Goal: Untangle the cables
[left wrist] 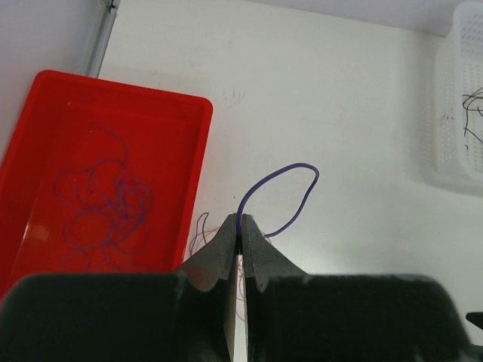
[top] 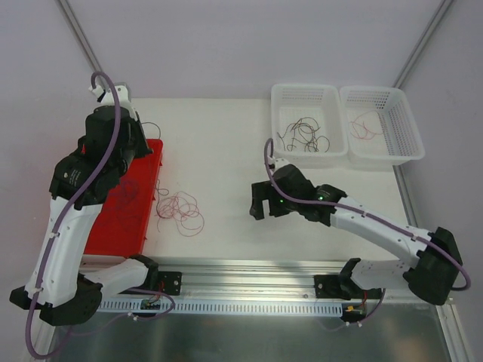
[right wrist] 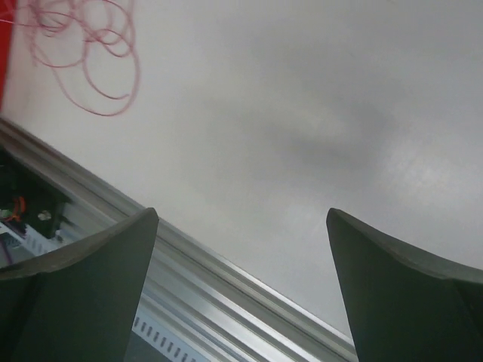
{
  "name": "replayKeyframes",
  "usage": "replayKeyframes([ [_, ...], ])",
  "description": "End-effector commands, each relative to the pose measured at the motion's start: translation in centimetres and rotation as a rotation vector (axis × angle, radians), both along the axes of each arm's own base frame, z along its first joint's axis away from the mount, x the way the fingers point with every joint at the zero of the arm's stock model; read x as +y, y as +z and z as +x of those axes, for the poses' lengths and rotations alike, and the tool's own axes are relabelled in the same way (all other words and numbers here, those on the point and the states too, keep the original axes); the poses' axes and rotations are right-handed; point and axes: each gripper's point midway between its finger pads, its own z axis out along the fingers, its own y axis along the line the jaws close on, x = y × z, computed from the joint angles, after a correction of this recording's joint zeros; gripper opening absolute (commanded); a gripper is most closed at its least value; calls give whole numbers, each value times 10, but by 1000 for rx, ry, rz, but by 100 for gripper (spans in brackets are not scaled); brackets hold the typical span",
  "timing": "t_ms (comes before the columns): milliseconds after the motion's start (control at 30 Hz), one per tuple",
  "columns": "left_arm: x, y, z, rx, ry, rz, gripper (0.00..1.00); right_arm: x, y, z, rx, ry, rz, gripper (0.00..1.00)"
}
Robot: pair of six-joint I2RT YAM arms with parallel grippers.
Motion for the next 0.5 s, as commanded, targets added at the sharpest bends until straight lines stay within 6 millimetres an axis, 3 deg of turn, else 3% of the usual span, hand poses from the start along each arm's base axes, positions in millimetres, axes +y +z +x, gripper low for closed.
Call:
replayKeyframes([
  [0, 0, -6, -16, -8, -11, -54, 0, 76, 43, 12, -83, 121, 162, 100],
  [33, 1, -10, -17, 1, -9, -55, 0, 90, 28, 16, -62, 133, 140, 100],
  [67, 1, -13, -19, 3, -7, -57, 0, 113, 42, 16, -67, 175, 208, 99],
  [133, 3, -23, -24, 19, -9, -53, 0, 142, 38, 11, -50, 228, 240, 99],
  [167, 2, -26, -26, 24, -10, -59, 0, 157, 17, 8, -8, 264, 228, 98],
  [200, 3, -33, -29, 35, -9, -60, 0, 179, 29, 7, -36, 306, 270, 98],
  [267, 3, -42, -32, 49, -9, -68, 0, 204, 11, 3, -15, 372, 270, 97],
  [300, 4, -53, -35, 70, -6, -63, 0, 218, 16, -1, -32, 411, 286, 97],
  [367, 5, -71, -40, 103, -2, -66, 0, 238, 3, -4, -28, 458, 308, 96],
  [467, 4, -97, -46, 156, 3, -71, 0, 261, 0, -5, -20, 505, 343, 96],
])
